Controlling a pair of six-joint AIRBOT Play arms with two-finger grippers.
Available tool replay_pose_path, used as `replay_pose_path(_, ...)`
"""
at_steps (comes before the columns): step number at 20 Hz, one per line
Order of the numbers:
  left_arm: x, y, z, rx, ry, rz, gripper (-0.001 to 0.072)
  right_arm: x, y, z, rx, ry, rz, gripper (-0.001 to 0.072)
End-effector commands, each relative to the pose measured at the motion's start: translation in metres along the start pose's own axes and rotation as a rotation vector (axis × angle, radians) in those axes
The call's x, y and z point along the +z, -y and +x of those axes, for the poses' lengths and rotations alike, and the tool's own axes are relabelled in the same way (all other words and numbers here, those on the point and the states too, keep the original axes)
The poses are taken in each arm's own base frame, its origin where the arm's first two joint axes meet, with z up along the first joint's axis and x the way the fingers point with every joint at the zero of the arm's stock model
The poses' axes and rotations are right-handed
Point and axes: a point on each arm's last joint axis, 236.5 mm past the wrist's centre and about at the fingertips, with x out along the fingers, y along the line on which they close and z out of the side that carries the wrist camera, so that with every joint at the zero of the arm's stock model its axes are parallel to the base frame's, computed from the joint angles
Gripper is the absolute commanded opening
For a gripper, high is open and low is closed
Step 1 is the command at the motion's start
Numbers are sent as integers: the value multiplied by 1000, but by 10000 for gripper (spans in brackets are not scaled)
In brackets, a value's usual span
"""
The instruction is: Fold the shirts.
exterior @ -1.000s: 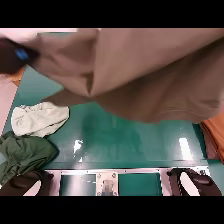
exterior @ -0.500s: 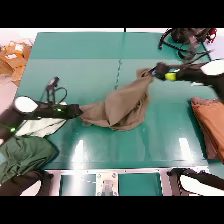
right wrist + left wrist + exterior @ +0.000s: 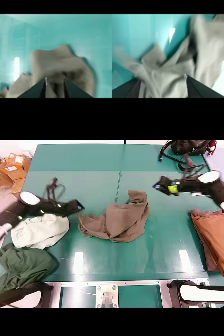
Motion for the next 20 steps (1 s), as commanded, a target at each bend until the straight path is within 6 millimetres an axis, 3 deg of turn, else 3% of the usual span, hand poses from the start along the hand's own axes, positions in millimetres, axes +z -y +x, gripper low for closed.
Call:
replay_pose_path(1,42,-2,-46,-17,27,21,620,-42,52,-53,-110,-110,116,250)
replay_pose_path(3,51,-15,-61,0,43,18,619,-95,68,-58,-138,-168,192,281)
replay_pose_path(5,53,-25,-66,15,49,4,620,-157,67,-49,-123,-250,254,362)
replay_pose_path(8,50,-27,-67,16,37,6,619,-237,45,-23,-53,-375,321,371)
replay_pose_path(10,48,-26,-67,14,29,6,619,-269,27,-2,-24,-398,323,371)
replay_pose_path(12,48,-26,-67,14,30,6,620,-281,5,19,4,-370,299,370)
replay_pose_path(16,48,-26,-67,12,26,6,619,-282,-27,52,41,-315,317,367)
replay_pose_path(20,44,-25,-67,9,13,6,619,-283,-29,68,37,-345,243,171)
